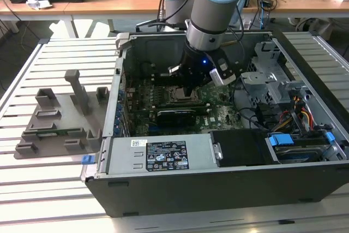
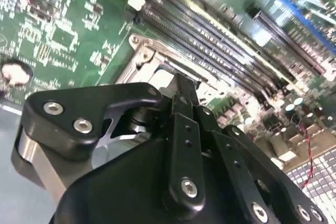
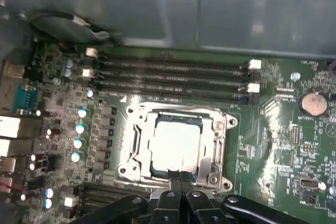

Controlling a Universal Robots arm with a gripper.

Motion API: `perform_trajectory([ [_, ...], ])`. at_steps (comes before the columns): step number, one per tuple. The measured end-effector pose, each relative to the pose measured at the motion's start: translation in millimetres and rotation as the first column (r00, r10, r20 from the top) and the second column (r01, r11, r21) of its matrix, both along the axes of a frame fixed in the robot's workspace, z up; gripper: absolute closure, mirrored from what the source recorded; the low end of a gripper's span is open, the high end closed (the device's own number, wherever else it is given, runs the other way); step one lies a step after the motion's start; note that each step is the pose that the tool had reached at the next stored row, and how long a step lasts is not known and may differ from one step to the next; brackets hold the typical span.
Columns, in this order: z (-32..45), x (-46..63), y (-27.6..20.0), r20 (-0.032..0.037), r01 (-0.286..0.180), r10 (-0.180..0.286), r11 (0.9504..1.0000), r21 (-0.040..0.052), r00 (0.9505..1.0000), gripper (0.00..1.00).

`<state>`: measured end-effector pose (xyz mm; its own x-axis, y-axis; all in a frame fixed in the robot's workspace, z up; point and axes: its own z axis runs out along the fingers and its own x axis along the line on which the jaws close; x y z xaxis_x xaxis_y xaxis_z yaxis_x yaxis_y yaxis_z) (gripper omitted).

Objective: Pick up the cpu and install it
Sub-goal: 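Install the second cpu locking lever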

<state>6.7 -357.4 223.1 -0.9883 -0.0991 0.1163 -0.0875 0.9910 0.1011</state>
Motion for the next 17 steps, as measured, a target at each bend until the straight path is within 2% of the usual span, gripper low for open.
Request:
perform_trajectory([
  [1, 0.1, 0.2, 5.0, -0.0001, 0.000, 0.000, 0.9998, -0.0195, 1.0000, 0.89],
  [2, 0.0, 0.2, 9.2, -0.0001, 0.000, 0.000, 0.9994, -0.0345, 1.0000, 0.89],
  [4, -0.2, 0.2, 21.6, -0.0001, 0.000, 0.000, 0.9967, -0.0808, 1.0000, 0.89],
  [5, -0.2, 0.2, 31.4, -0.0001, 0.000, 0.000, 0.9944, -0.1054, 1.0000, 0.89],
  [7, -0.3, 0.2, 38.3, 0.0000, 0.000, 0.000, 0.9933, -0.1153, 1.0000, 0.89],
  [8, 0.1, 0.2, 42.6, -0.0001, 0.000, 0.000, 0.9922, -0.1245, 1.0000, 0.89],
  [9, 3.1, 0.1, 44.4, -0.0001, 0.000, 0.000, 0.9919, -0.1271, 1.0000, 0.89],
  [11, 18.5, 0.2, 45.5, -0.0001, 0.000, 0.000, 0.9919, -0.1274, 1.0000, 0.89],
  [13, 38.7, 0.2, 45.9, -0.0001, 0.000, 0.000, 0.9919, -0.1273, 1.0000, 0.89],
  [15, 54.7, 0.2, 46.0, -0.0001, 0.000, 0.000, 0.9919, -0.1273, 1.0000, 0.89],
  [16, 66.3, 0.2, 46.0, -0.0002, 0.000, 0.000, 0.9918, -0.1275, 1.0000, 0.89],
  [17, 71.7, 0.2, 46.0, -0.0001, 0.000, 0.000, 0.9919, -0.1274, 1.0000, 0.89],
])
